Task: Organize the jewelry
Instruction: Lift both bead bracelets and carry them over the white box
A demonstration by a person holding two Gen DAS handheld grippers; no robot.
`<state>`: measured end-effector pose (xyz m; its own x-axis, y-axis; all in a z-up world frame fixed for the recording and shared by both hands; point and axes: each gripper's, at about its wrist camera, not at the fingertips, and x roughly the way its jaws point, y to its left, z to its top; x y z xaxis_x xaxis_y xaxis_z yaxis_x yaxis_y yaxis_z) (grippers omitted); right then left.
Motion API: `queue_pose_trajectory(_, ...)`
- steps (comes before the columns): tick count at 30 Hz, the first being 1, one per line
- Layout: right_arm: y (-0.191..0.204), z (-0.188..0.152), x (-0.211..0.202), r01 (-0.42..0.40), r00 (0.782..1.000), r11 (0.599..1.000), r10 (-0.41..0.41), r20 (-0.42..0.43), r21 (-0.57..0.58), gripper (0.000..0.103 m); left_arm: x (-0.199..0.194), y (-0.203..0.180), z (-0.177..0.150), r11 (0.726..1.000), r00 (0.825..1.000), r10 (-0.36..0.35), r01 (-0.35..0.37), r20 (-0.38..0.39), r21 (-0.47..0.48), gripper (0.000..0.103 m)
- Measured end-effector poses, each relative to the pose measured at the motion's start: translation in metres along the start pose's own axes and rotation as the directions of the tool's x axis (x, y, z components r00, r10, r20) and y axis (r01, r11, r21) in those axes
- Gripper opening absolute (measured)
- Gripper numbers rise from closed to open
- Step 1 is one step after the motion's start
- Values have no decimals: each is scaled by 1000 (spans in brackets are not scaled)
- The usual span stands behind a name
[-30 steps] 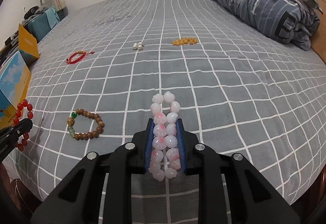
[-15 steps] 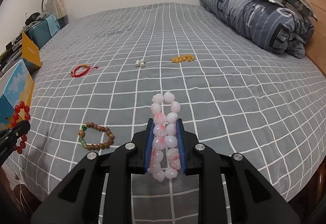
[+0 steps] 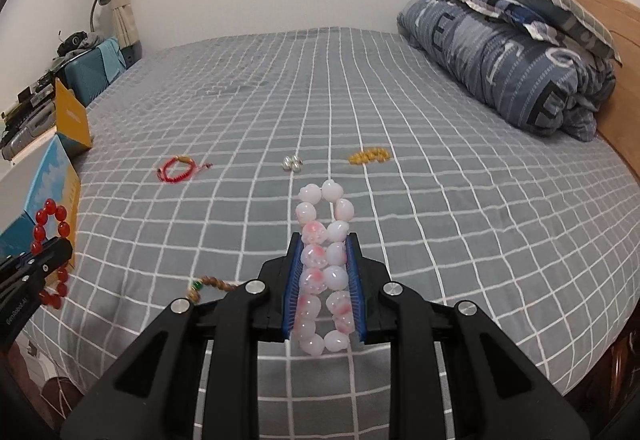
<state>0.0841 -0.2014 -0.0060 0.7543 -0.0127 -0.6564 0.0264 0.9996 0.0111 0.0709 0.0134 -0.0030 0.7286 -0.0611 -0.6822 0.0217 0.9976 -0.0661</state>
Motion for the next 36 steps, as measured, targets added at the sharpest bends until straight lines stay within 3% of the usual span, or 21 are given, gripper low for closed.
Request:
queue_pose_trajectory(22, 59, 36, -1, -64, 998, 997, 64, 0, -36, 21, -23, 36, 43, 998, 998, 39, -37, 39, -52, 13)
queue_pose_trajectory(36, 161, 70, -10, -154, 987, 978, 158, 18, -142, 21, -53, 109, 59, 983, 988, 143, -134, 64, -123, 13)
